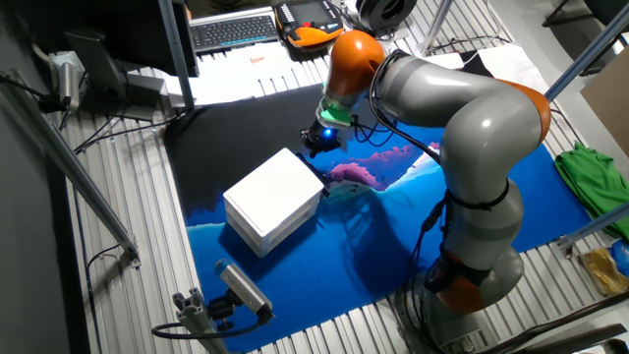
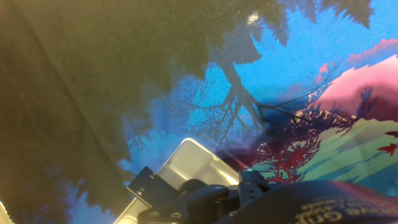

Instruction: Use the gripper to push and close the drawer

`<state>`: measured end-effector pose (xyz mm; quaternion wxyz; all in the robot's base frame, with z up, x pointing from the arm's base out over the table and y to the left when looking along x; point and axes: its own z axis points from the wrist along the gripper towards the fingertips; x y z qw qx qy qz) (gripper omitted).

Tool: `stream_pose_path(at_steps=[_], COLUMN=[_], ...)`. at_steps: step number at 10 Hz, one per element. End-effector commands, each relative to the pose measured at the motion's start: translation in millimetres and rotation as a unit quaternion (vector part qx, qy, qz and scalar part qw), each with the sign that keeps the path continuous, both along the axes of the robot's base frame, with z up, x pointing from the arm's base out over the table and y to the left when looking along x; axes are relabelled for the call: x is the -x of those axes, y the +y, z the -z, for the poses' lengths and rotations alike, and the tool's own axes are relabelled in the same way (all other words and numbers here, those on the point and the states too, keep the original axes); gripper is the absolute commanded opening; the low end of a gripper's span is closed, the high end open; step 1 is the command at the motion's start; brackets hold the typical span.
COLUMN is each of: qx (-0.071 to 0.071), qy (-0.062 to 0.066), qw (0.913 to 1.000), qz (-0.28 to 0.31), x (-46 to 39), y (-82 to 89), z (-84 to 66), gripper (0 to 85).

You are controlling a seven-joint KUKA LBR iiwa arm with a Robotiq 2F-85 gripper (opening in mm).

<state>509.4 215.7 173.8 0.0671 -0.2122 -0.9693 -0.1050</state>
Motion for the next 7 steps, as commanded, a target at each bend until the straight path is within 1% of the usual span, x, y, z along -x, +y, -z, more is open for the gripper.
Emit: stream_pose_path(at_steps=[1, 2, 4, 6, 7], qx=[0.014, 0.03, 0.029, 0.04, 0.046], qy=[-0.001, -0.004, -0.006, -0.011, -0.013], qw=[0.9999, 0.9994, 0.9989, 0.9978, 0.9972], qz=[-0.008, -0.019, -0.036, -0.052, -0.058], x=[-0.8, -2.4, -8.5, -13.6, -14.8], y=[-2.1, -6.6, -22.4, -39.6, -47.8], z=[-0.8, -2.5, -11.1, -20.8, -24.9], gripper=[0.0, 0.0, 0.0, 0.0, 0.0])
